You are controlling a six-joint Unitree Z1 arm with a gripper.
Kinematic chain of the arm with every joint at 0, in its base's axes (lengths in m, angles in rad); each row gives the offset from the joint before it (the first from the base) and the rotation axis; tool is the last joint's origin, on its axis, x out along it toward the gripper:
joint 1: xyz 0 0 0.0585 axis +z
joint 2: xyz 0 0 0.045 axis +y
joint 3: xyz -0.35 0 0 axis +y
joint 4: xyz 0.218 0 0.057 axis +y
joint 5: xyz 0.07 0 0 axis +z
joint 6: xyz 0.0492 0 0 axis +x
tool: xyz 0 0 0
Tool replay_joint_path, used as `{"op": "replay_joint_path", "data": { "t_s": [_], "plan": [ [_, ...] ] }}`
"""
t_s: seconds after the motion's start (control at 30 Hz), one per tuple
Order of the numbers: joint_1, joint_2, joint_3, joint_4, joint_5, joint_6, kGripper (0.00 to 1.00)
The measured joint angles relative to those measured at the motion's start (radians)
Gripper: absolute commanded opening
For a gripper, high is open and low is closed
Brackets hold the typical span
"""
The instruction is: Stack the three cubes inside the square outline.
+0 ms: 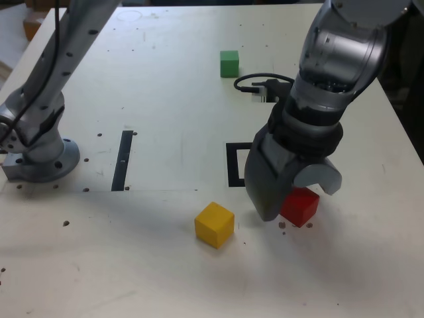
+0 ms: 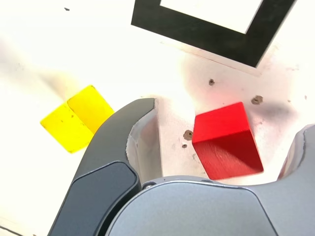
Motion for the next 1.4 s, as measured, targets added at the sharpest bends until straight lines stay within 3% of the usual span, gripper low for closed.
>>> {"op": "replay_joint_path", "data": {
  "t_s": [0.2,0.53,0.7,0.93,1.4],
  "plan": [
    [0.004,0.005,0.0,-0.026,-0.021,-0.016,0.93],
    [0.041,0.037,-0.008,-0.073,-0.005,-0.027,0.88],
    [0.052,0.048,-0.014,-0.08,-0.005,-0.034,0.79],
    [0.052,0.048,-0.02,-0.066,0.002,-0.057,0.48],
    [0.036,0.048,-0.035,-0.091,0.029,-0.065,0.43]
  ]
}}
